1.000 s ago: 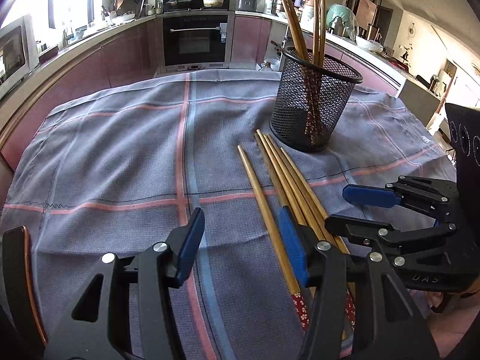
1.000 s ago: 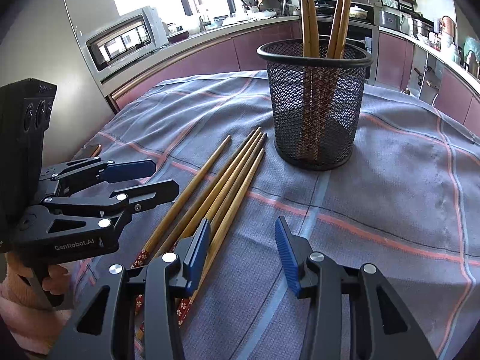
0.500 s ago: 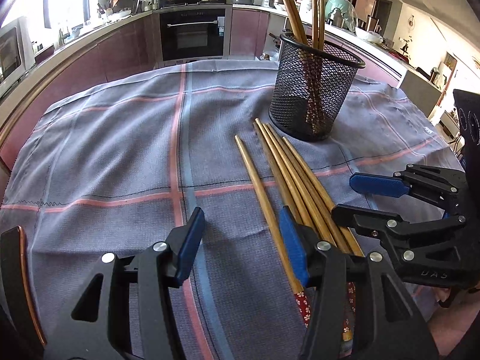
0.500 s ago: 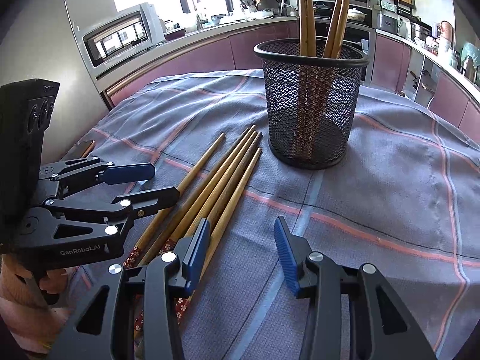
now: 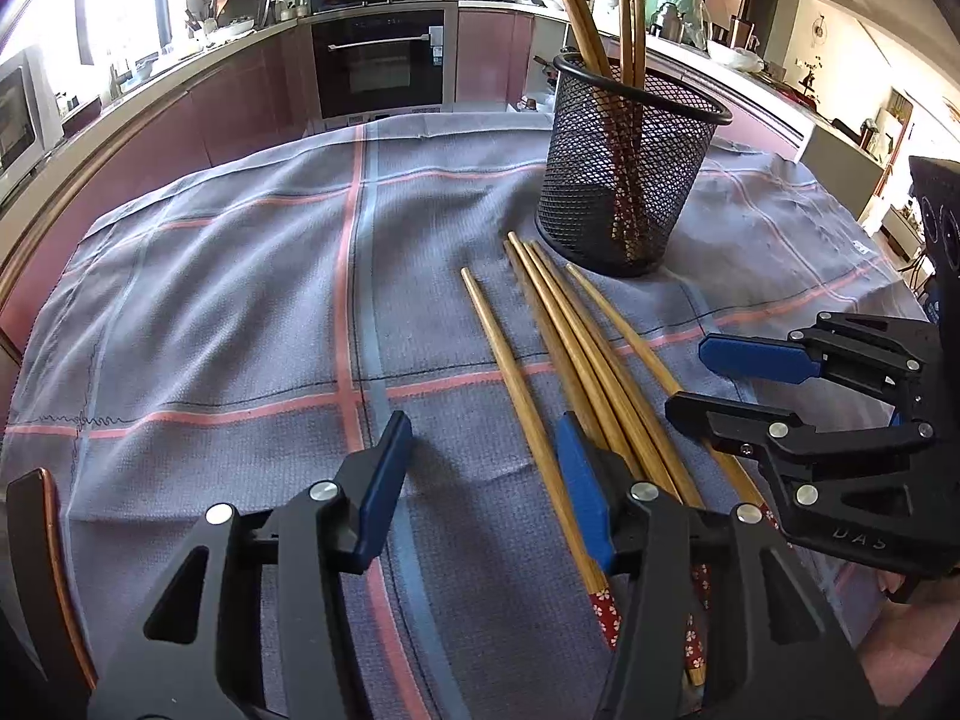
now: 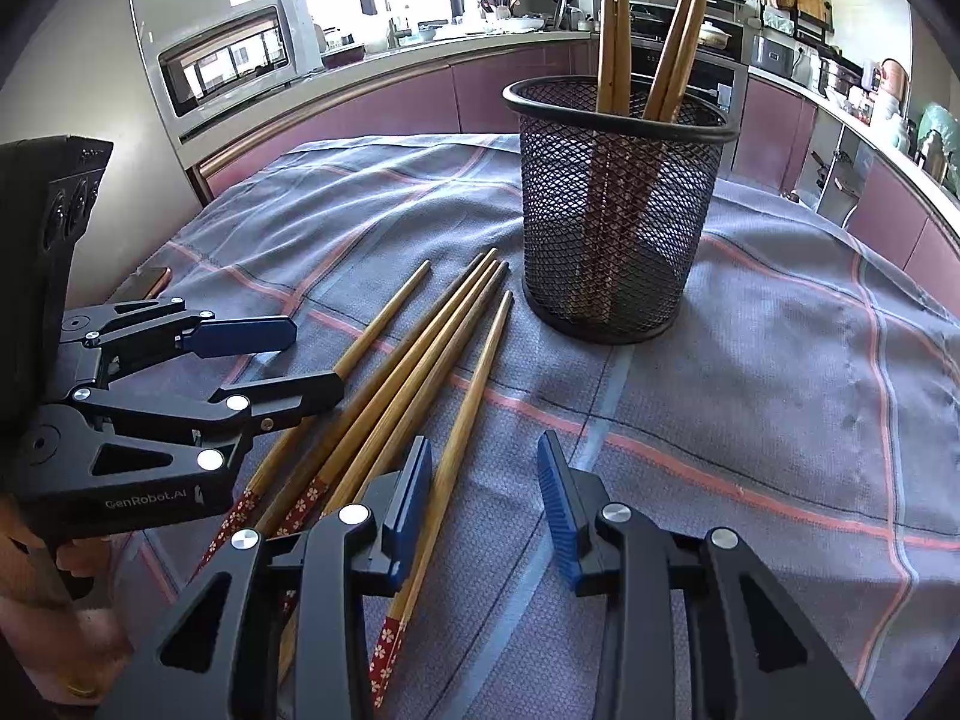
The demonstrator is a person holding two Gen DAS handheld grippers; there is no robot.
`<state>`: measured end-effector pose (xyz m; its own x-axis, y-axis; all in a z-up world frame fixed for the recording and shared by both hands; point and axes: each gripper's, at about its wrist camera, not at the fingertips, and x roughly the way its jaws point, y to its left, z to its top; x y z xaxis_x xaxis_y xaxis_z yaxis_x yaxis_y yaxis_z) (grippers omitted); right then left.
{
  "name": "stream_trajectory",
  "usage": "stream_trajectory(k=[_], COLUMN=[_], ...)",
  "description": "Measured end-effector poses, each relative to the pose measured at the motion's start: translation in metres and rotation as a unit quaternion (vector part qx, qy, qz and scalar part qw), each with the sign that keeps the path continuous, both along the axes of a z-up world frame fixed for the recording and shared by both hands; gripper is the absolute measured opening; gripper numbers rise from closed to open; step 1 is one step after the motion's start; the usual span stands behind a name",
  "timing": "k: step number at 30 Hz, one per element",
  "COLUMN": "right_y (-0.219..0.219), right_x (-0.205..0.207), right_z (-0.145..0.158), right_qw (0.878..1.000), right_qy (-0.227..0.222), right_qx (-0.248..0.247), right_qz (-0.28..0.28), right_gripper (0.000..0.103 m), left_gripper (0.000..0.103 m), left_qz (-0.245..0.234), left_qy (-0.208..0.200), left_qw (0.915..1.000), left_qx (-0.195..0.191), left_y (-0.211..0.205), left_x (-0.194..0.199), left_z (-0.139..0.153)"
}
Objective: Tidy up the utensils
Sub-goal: 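Withdraw both grippers from the cup back to the remaining chopsticks, then grasp and lift a chopstick with the left gripper while the right gripper grasps another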
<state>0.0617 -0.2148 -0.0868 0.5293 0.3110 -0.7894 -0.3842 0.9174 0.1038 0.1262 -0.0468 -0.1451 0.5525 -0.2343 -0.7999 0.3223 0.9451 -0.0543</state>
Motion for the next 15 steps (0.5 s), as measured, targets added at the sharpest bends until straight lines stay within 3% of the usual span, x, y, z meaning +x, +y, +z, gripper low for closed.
stream_trajectory(k=[6,15], right_y=[0.0085,0.0064], right_x=[0.0041,0.0066], right_z=[-0.0010,-0.0008], right_qw=[1.000,1.000], right_qy=[-0.007,-0.007], right_qx=[-0.011,-0.012], right_qz=[0.001,-0.003], right_gripper=[0.034,0.012], left_gripper=[0.043,0.028], left_qz=[0.001,0.022], left_qy=[0.000,0.004], left_qw=[1.0000,0.9997], left_qx=[0.003,-0.010], left_y=[-0.0051,-0.0005], left_x=[0.0035,0.0049], left_z=[-0.0002,0.0000])
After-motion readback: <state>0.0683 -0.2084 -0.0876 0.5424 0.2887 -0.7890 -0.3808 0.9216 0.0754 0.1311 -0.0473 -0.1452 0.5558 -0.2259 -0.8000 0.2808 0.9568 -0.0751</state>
